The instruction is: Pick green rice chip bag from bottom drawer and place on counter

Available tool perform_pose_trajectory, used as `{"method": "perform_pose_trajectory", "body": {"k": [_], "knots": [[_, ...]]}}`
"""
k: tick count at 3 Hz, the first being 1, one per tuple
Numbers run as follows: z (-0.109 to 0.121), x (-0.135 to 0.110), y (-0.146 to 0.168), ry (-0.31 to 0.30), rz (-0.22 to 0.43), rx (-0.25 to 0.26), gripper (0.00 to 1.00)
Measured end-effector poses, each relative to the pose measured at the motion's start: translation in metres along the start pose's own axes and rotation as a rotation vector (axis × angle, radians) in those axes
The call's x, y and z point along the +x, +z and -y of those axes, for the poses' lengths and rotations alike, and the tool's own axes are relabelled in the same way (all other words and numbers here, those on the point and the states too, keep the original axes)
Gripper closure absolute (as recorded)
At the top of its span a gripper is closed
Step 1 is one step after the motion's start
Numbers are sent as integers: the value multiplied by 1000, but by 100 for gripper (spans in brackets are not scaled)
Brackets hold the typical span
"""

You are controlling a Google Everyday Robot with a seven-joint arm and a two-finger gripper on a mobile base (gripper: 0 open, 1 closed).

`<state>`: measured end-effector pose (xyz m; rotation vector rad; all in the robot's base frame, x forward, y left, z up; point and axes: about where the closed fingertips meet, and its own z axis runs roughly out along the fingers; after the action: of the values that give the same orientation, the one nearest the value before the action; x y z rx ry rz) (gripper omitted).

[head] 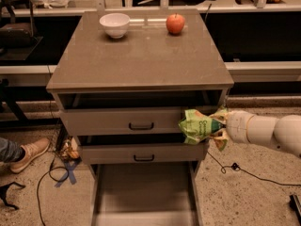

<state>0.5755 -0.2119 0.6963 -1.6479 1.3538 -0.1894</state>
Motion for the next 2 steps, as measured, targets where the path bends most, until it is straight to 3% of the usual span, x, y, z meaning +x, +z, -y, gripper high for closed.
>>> {"method": "perform_pose_trajectory", "body": {"k": [1, 2], "knots": [[0, 0, 0, 0, 0, 0, 100], [21, 2, -23, -21, -38, 58, 100]]}}
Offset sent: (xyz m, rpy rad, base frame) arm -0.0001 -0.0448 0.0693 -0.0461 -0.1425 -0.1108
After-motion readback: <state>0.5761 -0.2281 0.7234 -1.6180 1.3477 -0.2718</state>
